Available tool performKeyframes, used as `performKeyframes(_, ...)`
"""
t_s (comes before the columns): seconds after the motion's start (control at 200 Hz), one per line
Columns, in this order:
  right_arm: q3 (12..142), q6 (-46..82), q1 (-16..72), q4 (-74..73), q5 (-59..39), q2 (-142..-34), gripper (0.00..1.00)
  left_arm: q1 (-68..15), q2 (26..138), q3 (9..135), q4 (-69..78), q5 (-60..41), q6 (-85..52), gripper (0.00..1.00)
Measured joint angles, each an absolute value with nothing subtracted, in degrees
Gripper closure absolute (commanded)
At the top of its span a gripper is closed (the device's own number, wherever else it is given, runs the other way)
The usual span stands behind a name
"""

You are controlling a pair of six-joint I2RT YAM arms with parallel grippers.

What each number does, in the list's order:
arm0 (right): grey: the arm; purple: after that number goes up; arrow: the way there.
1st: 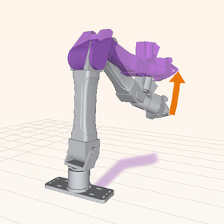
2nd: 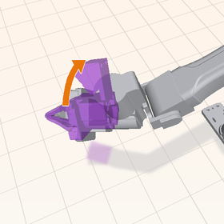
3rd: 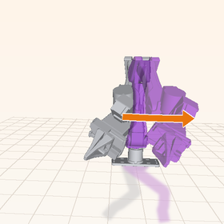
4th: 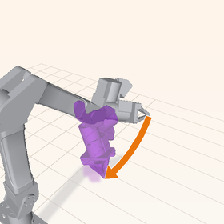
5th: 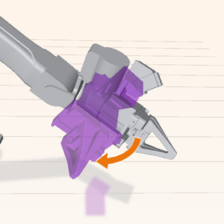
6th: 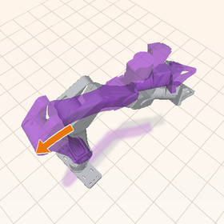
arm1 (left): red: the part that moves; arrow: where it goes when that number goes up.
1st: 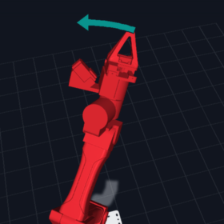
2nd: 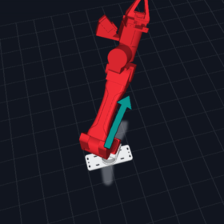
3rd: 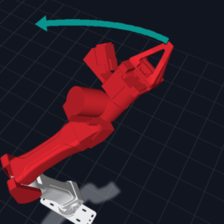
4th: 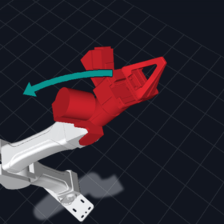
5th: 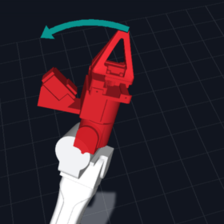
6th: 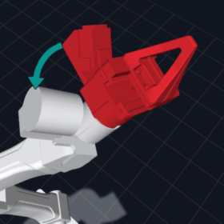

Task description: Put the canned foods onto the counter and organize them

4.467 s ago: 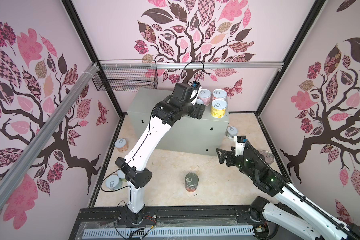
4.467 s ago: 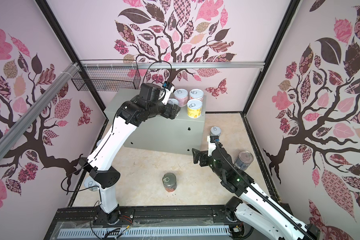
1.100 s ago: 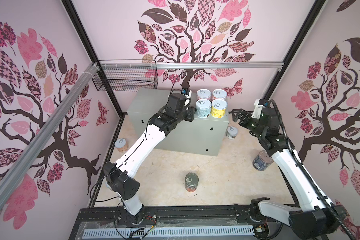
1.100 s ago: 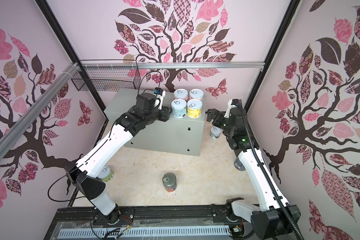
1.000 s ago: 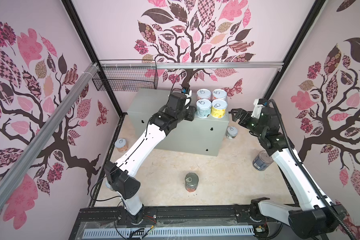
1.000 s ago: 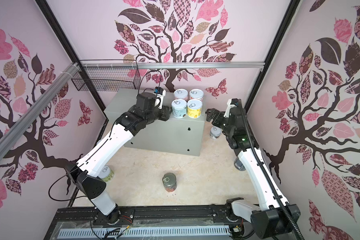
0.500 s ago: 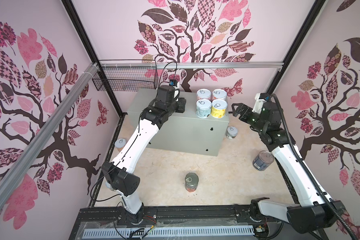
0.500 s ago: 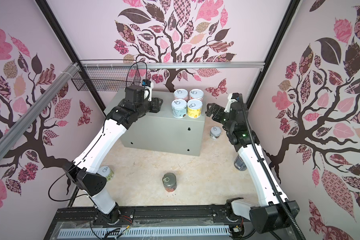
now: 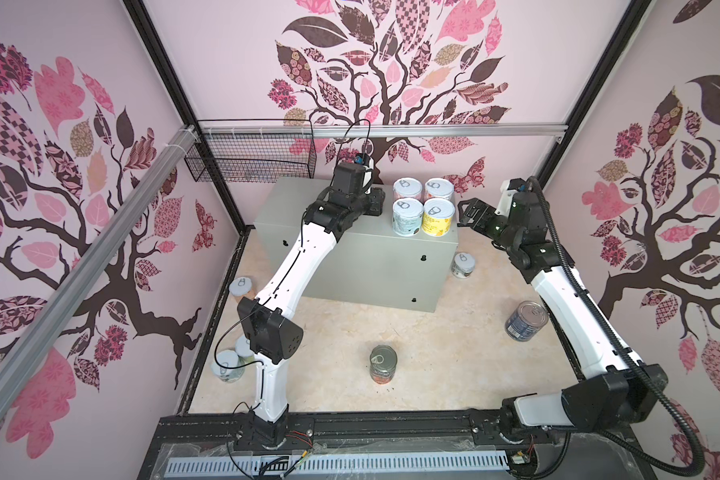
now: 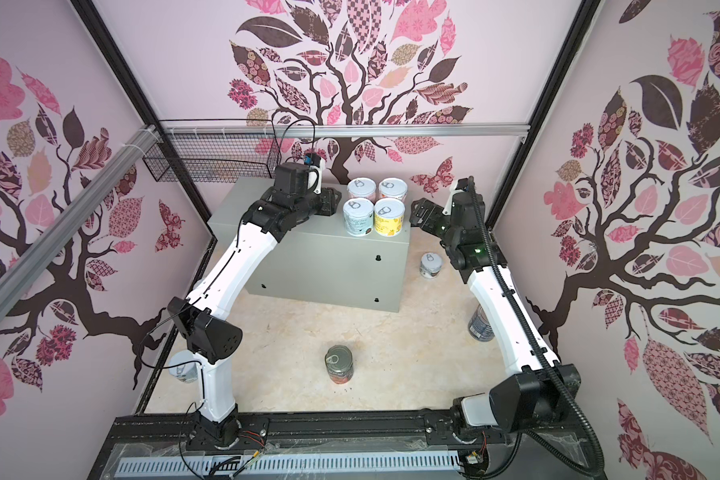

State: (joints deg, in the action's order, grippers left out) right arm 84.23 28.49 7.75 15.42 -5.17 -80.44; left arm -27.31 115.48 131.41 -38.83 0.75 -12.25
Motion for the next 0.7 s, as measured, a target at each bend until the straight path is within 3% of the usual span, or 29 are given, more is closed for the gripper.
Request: performKeyframes(0.7, 85.23, 28.29, 6.66, 14.44, -7.99, -85.19, 0.00, -29.15, 119.07, 135.39, -37.36, -1.34, -13.10, 0.51)
